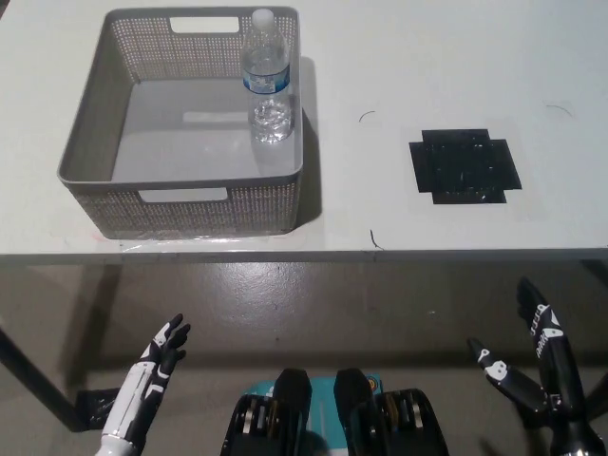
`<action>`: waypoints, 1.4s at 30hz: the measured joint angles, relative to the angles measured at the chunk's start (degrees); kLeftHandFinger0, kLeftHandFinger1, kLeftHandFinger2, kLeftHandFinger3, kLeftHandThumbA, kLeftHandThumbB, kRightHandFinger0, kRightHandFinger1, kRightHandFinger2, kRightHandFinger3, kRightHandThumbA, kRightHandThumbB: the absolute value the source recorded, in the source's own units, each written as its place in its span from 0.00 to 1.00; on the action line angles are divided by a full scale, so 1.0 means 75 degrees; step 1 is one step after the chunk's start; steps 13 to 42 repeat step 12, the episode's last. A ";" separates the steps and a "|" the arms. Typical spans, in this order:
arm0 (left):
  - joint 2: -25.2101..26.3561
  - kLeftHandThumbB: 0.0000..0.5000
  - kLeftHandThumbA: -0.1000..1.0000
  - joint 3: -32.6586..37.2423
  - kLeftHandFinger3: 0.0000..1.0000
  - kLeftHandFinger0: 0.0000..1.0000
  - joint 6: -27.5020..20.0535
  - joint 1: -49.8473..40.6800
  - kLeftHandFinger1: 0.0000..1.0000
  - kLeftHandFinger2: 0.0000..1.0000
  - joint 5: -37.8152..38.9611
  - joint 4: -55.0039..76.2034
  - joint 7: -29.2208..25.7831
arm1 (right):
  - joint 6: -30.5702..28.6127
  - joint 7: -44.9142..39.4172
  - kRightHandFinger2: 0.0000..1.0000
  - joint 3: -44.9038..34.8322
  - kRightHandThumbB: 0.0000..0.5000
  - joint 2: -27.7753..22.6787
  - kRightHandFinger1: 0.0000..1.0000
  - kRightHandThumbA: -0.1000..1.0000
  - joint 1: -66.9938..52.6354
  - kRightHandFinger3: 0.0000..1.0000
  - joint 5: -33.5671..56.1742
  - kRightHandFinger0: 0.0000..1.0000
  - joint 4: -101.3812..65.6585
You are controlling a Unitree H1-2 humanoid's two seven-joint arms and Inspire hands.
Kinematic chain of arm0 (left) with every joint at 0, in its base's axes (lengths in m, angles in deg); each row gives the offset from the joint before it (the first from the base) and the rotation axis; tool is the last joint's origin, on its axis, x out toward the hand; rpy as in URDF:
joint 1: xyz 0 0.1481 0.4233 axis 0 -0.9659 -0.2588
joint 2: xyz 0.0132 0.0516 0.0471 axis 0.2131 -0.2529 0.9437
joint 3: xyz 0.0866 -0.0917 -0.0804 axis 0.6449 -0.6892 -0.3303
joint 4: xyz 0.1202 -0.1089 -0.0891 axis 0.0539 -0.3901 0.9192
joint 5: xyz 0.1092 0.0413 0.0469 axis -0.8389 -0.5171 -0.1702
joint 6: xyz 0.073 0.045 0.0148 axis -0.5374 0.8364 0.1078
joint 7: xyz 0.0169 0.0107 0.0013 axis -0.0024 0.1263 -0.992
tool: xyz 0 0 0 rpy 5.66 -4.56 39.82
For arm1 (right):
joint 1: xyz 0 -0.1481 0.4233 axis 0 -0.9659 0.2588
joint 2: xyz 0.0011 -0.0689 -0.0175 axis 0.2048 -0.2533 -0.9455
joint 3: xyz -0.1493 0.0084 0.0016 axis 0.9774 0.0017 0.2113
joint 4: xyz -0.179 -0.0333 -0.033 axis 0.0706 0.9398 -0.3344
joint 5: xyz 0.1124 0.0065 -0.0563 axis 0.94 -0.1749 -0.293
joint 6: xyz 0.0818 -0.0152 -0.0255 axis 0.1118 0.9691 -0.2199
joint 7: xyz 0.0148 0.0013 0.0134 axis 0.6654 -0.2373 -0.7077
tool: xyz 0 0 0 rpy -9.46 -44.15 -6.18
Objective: Use the right hand to pick up a water botttle and place it into a container on the left side
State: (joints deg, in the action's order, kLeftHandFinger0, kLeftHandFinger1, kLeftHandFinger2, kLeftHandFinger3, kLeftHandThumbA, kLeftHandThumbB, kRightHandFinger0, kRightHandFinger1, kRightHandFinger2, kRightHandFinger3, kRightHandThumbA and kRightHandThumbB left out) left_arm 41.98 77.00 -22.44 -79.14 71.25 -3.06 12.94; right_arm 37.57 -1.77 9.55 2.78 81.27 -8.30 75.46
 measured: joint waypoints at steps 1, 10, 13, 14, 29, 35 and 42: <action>-0.0002 0.23 0.96 -0.0001 1.00 1.00 0.0006 0.0000 1.00 1.00 0.0000 0.0002 0.0000 | 0.0000 0.0000 1.00 0.0000 0.37 0.0006 1.00 0.80 0.0003 1.00 -0.0015 1.00 0.0000; -0.0003 0.23 0.94 -0.0005 1.00 1.00 0.0035 0.0015 1.00 1.00 -0.0007 0.0030 -0.0001 | 0.0000 -0.0057 1.00 -0.0008 0.38 0.0019 1.00 0.78 0.0053 1.00 -0.0094 1.00 0.0035; -0.0003 0.23 0.94 -0.0005 1.00 1.00 0.0038 0.0016 1.00 1.00 -0.0007 0.0030 0.0000 | 0.0001 -0.0072 1.00 -0.0009 0.38 0.0019 1.00 0.78 0.0056 1.00 -0.0095 1.00 0.0035; -0.0003 0.23 0.94 -0.0005 1.00 1.00 0.0038 0.0016 1.00 1.00 -0.0007 0.0030 0.0000 | 0.0001 -0.0072 1.00 -0.0009 0.38 0.0019 1.00 0.78 0.0056 1.00 -0.0095 1.00 0.0035; -0.0003 0.23 0.94 -0.0005 1.00 1.00 0.0038 0.0016 1.00 1.00 -0.0007 0.0030 0.0000 | 0.0001 -0.0072 1.00 -0.0009 0.38 0.0019 1.00 0.78 0.0056 1.00 -0.0095 1.00 0.0035; -0.0003 0.23 0.94 -0.0005 1.00 1.00 0.0038 0.0016 1.00 1.00 -0.0007 0.0030 0.0000 | 0.0001 -0.0072 1.00 -0.0009 0.38 0.0019 1.00 0.78 0.0056 1.00 -0.0095 1.00 0.0035; -0.0003 0.23 0.94 -0.0005 1.00 1.00 0.0038 0.0016 1.00 1.00 -0.0007 0.0030 0.0000 | 0.0001 -0.0072 1.00 -0.0009 0.38 0.0019 1.00 0.78 0.0056 1.00 -0.0095 1.00 0.0035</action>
